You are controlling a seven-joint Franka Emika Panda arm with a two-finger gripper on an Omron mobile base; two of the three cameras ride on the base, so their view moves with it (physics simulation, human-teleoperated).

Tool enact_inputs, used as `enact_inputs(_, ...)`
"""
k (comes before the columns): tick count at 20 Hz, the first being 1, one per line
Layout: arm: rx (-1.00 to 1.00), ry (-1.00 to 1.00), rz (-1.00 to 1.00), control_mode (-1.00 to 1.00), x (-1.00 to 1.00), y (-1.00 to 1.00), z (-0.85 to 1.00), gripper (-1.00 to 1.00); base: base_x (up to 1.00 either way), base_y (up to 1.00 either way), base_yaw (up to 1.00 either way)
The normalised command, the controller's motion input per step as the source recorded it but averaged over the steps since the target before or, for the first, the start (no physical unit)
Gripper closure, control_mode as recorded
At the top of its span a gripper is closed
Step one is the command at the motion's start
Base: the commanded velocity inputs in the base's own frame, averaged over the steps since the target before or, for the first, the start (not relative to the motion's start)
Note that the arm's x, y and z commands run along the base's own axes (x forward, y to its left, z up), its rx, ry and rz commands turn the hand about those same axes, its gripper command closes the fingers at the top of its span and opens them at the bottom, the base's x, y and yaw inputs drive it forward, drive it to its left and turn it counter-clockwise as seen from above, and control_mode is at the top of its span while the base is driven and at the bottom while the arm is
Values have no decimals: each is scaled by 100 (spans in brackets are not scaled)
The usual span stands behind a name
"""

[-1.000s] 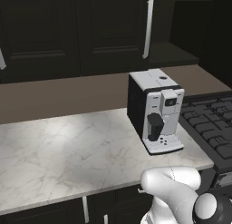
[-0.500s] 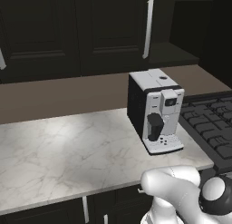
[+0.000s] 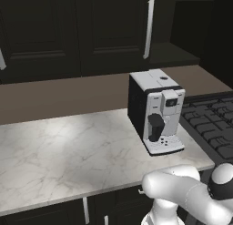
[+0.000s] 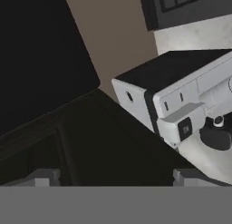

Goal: Close all open cabinet doors.

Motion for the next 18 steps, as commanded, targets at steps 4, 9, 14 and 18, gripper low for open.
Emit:
enact_inputs(4,1,-15,21,-100,4,2,11,-100,0,0,0)
enact_inputs(9,0,-15,20,-100,-2,7,11,-100,0,0,0)
enact_inputs(14,0,-15,19,-100,-1,31,5,-100,0,0,0)
enact_inputs(18,0,-9,19,-100,0,35,1,-100,0,0,0)
